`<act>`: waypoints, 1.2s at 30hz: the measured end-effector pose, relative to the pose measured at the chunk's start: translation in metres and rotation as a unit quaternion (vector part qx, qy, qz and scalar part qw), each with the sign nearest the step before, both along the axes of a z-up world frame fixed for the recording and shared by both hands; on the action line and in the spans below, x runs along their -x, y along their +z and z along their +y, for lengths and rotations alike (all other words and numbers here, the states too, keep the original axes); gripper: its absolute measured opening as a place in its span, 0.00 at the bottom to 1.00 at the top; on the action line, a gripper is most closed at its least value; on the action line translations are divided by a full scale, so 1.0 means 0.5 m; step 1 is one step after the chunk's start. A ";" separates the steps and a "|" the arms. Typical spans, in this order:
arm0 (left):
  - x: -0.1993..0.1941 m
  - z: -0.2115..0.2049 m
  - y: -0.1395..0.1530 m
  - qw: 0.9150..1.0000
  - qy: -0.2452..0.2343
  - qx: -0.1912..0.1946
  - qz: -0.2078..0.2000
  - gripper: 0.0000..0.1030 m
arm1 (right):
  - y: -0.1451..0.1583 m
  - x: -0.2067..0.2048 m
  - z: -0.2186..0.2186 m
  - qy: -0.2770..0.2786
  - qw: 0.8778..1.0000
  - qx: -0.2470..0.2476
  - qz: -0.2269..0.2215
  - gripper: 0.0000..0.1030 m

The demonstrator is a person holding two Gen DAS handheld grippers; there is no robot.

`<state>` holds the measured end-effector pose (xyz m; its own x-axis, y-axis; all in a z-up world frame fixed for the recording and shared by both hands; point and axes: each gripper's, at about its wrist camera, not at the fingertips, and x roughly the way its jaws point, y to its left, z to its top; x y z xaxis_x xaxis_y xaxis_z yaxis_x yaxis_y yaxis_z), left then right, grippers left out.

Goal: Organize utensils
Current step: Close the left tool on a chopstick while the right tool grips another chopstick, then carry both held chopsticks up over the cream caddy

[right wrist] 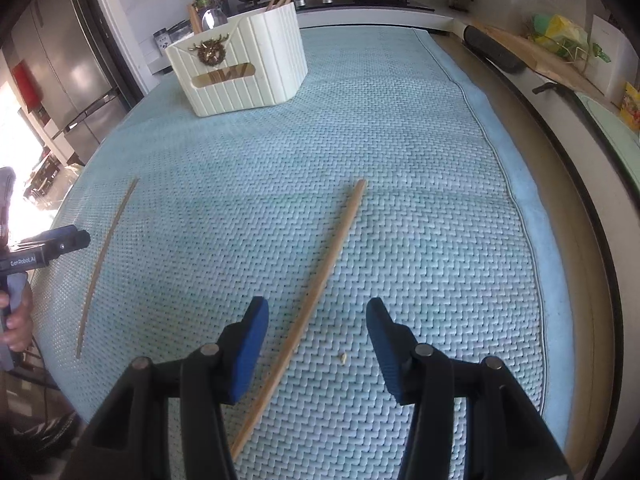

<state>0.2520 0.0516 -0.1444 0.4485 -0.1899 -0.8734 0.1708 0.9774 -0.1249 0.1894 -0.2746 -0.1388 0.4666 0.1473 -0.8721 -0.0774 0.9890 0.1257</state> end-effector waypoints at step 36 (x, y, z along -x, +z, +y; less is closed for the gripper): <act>-0.038 -0.074 0.122 0.995 -0.043 0.017 -0.090 0.03 | 0.116 -0.117 -0.014 -0.004 0.992 -0.061 -0.109 0.07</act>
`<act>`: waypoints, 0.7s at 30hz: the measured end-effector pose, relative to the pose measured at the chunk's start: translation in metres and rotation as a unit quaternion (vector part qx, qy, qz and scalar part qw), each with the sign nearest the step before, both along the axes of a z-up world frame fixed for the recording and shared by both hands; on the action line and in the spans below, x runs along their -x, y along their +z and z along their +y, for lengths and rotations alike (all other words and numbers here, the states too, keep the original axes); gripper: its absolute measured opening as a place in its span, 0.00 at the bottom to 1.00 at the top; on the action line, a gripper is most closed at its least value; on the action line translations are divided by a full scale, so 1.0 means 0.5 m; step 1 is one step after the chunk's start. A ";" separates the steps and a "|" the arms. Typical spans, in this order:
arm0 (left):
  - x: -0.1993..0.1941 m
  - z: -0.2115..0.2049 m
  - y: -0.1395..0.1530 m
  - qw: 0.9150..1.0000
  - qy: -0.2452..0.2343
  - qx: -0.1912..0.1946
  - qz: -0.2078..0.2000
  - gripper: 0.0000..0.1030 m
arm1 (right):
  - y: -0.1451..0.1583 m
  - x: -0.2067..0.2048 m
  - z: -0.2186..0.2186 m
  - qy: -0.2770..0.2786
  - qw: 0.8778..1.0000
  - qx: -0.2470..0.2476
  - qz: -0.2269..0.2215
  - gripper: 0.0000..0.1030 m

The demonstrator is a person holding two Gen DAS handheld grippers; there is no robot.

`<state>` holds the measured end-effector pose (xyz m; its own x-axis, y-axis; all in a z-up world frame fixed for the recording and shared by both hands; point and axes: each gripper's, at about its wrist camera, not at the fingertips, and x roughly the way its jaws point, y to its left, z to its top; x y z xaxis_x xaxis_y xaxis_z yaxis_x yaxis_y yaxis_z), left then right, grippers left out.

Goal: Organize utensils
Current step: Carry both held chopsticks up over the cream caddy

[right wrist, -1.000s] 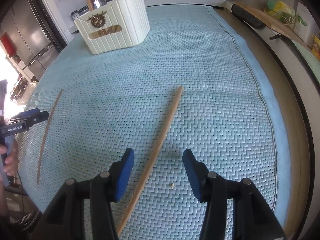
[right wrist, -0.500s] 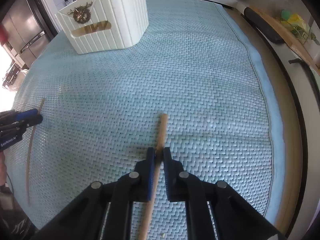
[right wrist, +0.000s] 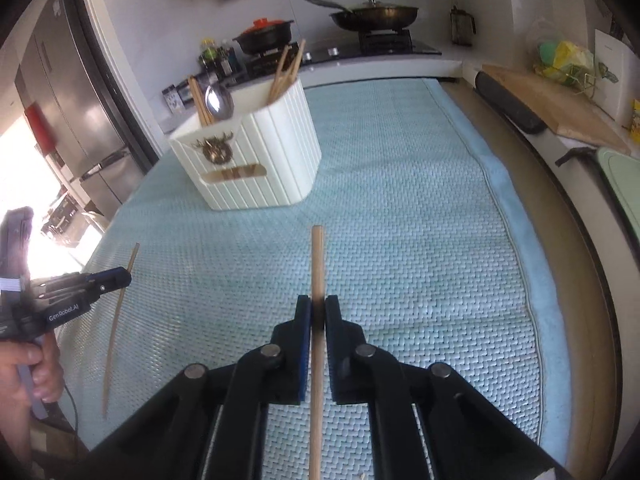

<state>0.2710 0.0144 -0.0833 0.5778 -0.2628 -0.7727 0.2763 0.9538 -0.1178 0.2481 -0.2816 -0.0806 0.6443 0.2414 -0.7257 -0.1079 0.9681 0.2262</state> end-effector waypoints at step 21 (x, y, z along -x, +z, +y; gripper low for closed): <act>0.052 0.048 0.169 0.991 0.003 0.096 -0.096 0.03 | 0.174 0.121 0.071 0.035 0.980 -0.027 -0.195 0.07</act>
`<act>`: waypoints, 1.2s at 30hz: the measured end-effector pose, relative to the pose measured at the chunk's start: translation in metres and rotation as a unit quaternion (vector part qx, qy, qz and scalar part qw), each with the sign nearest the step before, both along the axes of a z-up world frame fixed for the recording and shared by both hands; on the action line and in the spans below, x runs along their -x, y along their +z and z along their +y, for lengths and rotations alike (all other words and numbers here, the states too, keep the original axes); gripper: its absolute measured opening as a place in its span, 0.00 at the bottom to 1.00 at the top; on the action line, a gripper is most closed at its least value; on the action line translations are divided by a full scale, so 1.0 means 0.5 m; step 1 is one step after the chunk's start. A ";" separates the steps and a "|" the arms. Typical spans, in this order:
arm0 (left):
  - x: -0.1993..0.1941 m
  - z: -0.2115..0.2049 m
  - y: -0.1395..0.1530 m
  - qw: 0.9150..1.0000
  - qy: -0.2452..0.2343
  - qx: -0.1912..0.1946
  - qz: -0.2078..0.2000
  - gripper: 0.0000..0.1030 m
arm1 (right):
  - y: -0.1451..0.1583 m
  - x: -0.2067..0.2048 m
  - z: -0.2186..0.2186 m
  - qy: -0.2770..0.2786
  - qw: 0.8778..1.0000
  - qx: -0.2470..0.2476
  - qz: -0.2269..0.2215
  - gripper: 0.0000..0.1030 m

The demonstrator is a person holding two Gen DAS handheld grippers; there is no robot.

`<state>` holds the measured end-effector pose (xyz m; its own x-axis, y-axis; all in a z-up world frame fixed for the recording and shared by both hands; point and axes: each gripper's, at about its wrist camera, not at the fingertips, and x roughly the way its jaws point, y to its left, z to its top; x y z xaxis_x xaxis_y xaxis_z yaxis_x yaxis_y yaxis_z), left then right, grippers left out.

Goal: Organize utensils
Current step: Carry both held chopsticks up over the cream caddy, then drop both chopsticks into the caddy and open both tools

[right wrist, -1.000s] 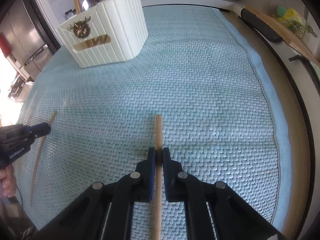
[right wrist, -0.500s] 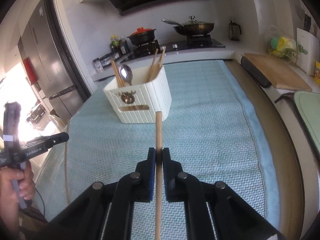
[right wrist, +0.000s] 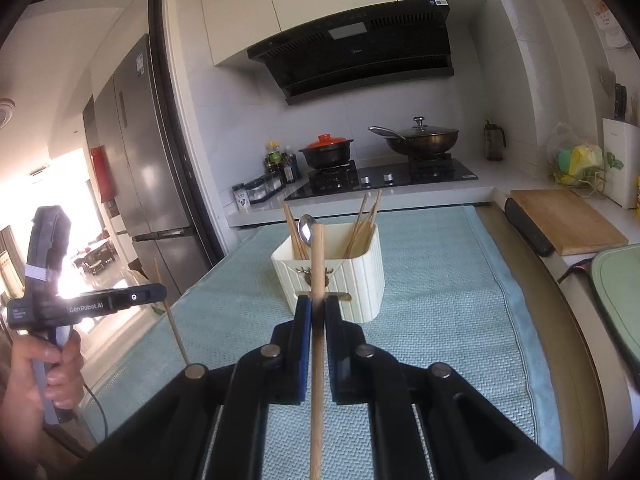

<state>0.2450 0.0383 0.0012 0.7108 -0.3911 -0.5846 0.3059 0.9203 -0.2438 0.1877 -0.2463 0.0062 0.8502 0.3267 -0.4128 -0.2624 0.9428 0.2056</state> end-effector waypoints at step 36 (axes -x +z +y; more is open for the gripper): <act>-0.496 -0.108 0.032 0.999 0.023 -0.019 0.014 0.04 | -0.028 -0.611 0.130 0.077 0.997 0.003 0.028 0.08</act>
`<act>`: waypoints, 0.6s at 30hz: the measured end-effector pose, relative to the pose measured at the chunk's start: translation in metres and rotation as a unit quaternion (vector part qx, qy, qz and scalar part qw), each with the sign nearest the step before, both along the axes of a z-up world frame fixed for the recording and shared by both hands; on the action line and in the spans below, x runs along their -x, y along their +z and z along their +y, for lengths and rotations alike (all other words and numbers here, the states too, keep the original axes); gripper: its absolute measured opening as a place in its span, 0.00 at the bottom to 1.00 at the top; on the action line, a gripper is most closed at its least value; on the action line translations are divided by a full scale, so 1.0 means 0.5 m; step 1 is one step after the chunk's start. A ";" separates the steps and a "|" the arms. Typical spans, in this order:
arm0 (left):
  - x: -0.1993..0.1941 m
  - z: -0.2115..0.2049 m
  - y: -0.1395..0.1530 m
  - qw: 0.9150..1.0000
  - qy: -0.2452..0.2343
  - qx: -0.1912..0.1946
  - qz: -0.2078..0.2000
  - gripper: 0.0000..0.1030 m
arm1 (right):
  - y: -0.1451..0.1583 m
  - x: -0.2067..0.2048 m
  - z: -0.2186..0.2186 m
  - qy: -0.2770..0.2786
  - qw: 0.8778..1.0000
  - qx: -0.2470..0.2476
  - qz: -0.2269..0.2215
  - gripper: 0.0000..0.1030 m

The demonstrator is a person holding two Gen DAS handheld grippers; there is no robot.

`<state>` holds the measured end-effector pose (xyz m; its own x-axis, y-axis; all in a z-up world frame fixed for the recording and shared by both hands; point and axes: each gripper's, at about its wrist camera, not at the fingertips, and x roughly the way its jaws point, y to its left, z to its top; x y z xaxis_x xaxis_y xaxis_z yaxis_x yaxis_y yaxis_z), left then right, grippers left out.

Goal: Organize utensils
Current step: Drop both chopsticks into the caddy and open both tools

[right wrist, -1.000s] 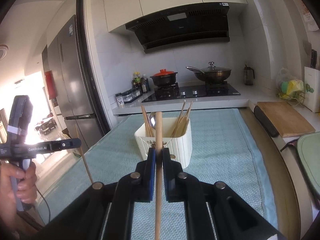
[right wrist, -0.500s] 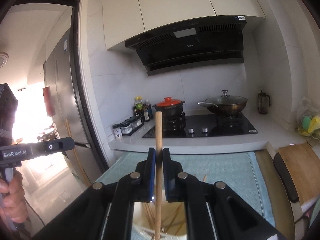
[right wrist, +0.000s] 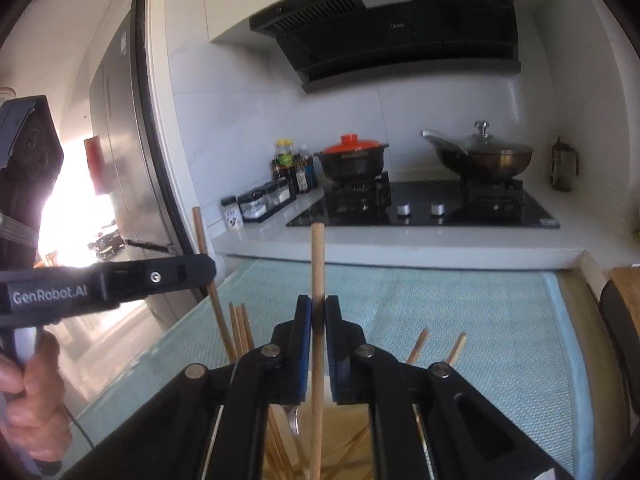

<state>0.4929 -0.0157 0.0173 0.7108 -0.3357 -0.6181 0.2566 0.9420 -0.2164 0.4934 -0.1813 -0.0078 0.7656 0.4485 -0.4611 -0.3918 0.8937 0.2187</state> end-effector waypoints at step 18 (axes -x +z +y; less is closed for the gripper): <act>0.278 0.016 0.011 0.986 0.072 -0.131 -0.076 0.99 | 0.041 0.217 -0.092 -0.069 0.996 0.052 0.015 0.70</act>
<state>0.3538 -0.0078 0.0229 0.8311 -0.0668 -0.5522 0.1261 0.9895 0.0700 0.3846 -0.2274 0.0126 0.8013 0.2894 -0.5235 -0.2587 0.9568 0.1329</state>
